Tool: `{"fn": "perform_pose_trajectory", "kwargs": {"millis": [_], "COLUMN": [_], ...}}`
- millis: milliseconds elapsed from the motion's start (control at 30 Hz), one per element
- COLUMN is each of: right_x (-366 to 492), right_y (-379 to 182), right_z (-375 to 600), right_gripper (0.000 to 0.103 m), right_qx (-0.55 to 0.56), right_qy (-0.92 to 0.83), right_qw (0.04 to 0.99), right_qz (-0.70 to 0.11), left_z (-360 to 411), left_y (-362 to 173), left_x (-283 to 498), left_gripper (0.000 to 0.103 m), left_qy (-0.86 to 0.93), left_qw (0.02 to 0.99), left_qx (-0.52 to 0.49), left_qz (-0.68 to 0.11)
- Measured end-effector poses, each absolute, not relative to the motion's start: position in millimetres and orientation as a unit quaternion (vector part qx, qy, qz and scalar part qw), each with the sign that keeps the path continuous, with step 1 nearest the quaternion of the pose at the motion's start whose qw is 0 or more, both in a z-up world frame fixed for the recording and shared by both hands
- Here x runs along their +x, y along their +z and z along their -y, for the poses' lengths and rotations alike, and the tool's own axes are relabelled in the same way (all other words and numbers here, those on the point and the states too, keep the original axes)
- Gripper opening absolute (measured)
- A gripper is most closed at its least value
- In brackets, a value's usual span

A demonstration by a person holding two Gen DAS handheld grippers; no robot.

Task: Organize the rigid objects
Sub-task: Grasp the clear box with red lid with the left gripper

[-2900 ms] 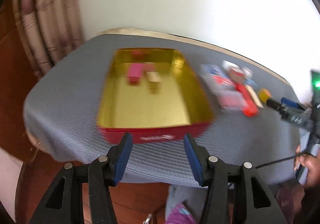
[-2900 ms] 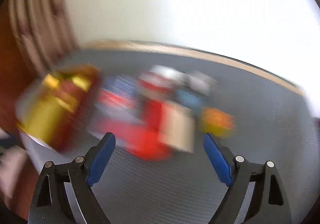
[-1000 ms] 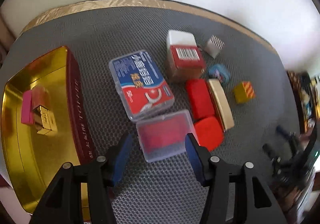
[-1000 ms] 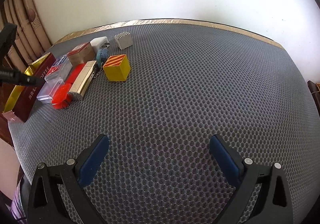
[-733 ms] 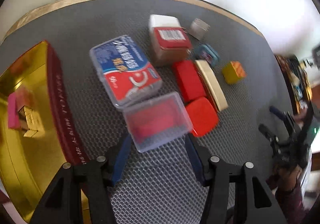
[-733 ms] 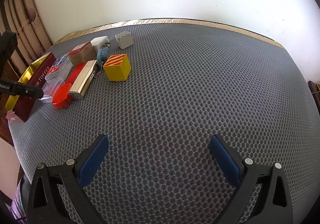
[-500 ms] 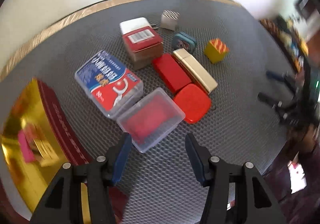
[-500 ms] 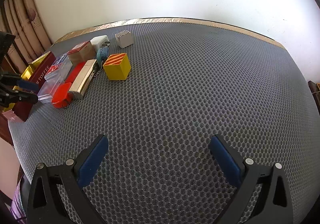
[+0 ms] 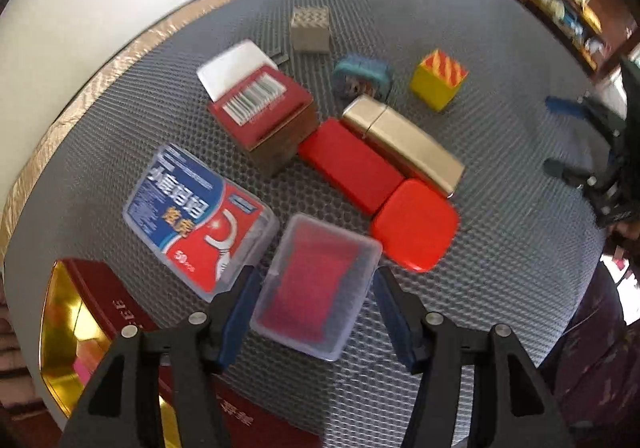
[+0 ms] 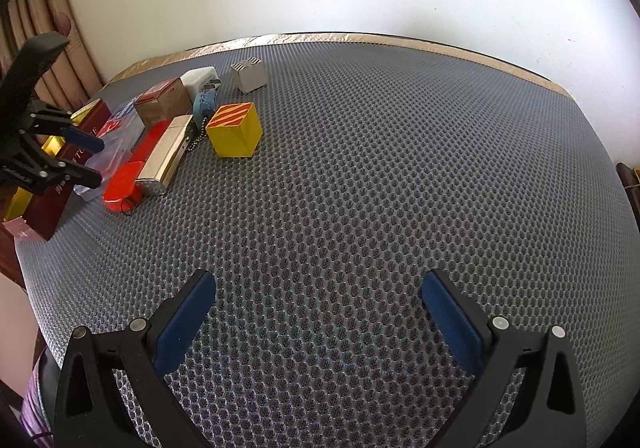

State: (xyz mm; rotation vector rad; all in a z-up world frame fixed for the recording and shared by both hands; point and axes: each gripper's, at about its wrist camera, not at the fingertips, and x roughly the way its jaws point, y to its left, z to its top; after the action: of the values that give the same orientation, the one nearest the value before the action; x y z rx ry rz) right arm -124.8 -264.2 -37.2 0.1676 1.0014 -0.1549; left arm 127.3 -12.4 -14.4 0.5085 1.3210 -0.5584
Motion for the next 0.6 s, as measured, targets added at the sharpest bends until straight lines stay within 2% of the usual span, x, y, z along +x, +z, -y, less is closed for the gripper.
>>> {"fn": "perform_pose_trajectory", "kwargs": {"millis": [100,300,433,600], "right_x": [-124.4,-123.5,-123.6,-123.1], "right_y": [-37.4,-38.1,-39.3,-40.2], "right_z": [264.0,263.5,261.6,260.5], "right_gripper": [0.103,0.103,0.103,0.103], "right_qx": [0.080,0.078,0.076,0.073], "right_qy": [-0.074,-0.075,-0.075,-0.075], "right_qw": [0.871,0.870,0.870,0.869], "right_qz": [-0.479,-0.481,-0.481,-0.483], "left_z": [21.1,8.0,-4.1,-31.4], "left_y": [-29.9,-27.9,-23.8,-14.2], "left_x": [127.8,131.2,129.9,113.0], "left_gripper": [0.065,0.064,0.054,0.054], "left_qy": [-0.261,-0.266,-0.236,-0.209], "left_qw": [0.703,0.710,0.731,0.760], "left_qx": [0.258,0.175,0.136,0.051], "left_qz": [-0.610,-0.628,-0.625,-0.614]}}
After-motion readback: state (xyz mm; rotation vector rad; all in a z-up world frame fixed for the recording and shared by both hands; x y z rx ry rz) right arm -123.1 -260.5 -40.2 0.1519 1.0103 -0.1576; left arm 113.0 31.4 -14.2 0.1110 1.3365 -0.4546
